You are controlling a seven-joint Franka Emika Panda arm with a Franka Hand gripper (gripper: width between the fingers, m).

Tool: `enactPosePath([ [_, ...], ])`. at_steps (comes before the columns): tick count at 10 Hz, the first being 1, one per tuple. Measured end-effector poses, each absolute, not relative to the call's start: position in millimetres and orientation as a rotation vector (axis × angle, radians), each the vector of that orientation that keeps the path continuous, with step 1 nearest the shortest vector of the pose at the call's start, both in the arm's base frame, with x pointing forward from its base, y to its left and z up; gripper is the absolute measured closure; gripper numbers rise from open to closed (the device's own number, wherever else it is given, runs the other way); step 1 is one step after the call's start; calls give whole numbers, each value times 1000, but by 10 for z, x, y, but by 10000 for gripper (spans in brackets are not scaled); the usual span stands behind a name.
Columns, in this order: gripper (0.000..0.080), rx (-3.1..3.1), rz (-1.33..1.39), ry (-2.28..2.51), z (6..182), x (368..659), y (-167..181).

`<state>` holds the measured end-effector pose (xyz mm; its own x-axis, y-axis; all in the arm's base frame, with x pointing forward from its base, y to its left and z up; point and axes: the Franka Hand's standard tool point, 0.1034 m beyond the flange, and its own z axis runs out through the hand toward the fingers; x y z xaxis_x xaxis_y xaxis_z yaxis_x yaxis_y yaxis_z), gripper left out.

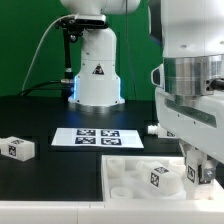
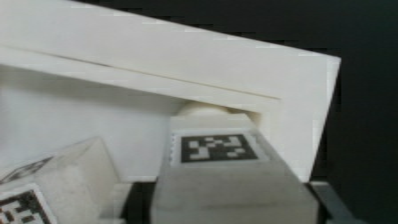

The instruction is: Assemble one leg

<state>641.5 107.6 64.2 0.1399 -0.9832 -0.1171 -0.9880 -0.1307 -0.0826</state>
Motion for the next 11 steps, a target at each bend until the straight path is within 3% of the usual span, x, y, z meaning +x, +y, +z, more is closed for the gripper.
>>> enactPosePath([
  [5,515,-1699,112,2452,645,6424,1097],
  [8,515,-1686,102,2460,647,6424,1095],
  [9,457,-1689,103,2461,638,6419,1098],
  [10,274,-1693,100,2451,680,6429,1130],
  [11,274,-1705,95,2423,804,6439,1196],
])
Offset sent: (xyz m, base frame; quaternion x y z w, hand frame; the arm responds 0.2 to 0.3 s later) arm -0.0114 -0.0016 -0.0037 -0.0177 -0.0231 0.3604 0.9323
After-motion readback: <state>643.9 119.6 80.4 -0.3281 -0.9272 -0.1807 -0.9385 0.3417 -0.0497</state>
